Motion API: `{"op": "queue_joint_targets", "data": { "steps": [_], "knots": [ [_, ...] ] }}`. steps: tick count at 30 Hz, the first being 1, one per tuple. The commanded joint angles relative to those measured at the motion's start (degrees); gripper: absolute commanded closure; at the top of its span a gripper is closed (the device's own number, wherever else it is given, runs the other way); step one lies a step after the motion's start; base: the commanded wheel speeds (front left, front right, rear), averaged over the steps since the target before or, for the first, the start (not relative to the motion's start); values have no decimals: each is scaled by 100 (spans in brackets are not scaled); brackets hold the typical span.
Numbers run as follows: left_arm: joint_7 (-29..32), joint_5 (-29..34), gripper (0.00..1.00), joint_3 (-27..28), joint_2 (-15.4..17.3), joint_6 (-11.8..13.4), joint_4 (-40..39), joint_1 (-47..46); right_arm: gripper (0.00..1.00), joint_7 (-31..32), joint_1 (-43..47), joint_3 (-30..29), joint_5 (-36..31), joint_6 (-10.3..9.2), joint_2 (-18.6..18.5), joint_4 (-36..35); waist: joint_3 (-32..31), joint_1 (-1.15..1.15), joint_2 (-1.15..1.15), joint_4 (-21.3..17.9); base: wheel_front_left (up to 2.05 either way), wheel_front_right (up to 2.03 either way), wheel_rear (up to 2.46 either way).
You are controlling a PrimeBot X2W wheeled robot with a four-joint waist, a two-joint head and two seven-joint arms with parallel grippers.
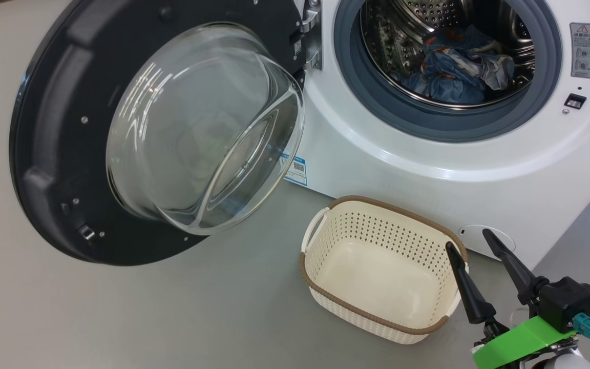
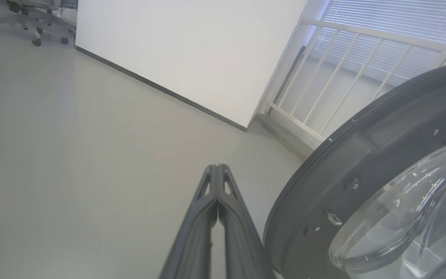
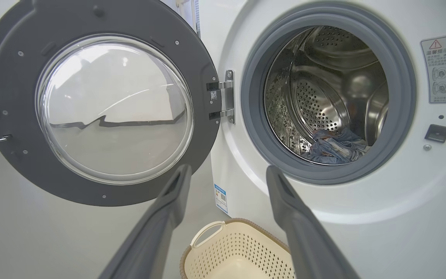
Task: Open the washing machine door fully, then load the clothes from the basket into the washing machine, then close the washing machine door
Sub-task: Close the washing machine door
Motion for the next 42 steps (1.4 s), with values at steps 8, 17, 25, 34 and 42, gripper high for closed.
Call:
{"op": "queue_joint_targets", "data": {
  "steps": [8, 17, 25, 34, 42],
  "knots": [
    [-36, -953, 100, 960, 92, -512, 242, -748, 0, -27, -119, 116, 31, 9, -71, -115, -47, 0, 0, -20, 0, 0, 0],
    [759, -2587, 100, 1819, 679, -463, 934, -1749, 0, -27, 18, 34, 25, 9, -3, -142, -137, 0, 0, -71, 0, 0, 0],
    [1523, -3518, 100, 2276, 1610, -147, 1863, -2857, 0, -27, 162, -81, -16, 9, 69, -211, -156, 0, 0, -189, 0, 0, 0],
    [2038, -4274, 100, 2599, 2181, 184, 2586, -3884, 0, -27, 187, -100, -36, 9, 53, -224, -118, 0, 0, -351, 0, 0, 0],
    [2337, -4472, 100, 2386, 2405, 274, 3032, -4625, 0, -27, 132, -52, -28, 9, 1, -208, -42, 0, 0, -496, 0, 0, 0]
  ]
}}
